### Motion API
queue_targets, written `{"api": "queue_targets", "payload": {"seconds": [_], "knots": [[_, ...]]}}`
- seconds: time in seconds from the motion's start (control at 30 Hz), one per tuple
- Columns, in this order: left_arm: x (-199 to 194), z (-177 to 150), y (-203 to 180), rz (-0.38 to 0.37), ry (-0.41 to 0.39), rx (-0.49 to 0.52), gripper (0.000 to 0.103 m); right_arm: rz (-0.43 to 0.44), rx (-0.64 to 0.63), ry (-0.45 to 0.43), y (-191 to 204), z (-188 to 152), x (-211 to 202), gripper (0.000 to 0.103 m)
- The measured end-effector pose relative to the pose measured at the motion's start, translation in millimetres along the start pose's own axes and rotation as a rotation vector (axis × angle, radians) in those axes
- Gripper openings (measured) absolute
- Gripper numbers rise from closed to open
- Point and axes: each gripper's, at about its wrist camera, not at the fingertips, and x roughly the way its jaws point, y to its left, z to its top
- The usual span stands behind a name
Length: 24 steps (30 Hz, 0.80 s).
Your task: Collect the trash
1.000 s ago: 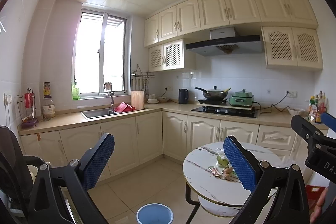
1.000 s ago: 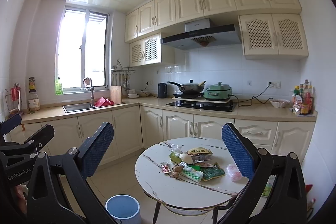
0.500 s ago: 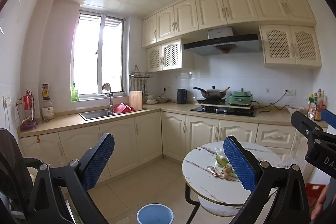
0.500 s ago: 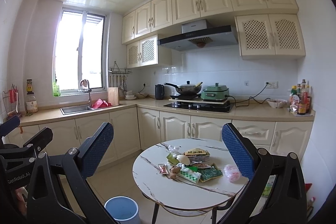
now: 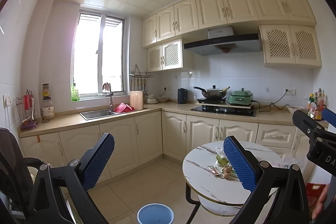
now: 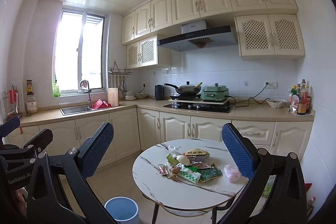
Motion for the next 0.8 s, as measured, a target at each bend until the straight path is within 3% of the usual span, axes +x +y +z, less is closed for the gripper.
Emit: {"api": "queue_targets", "payload": {"seconds": [0.8], "knots": [[0.9, -1.2, -2.7, 0.006, 0.012, -0.001, 0.102, 0.01, 0.002, 0.013, 1.0, -6.0, 2.2, 0.103]]}}
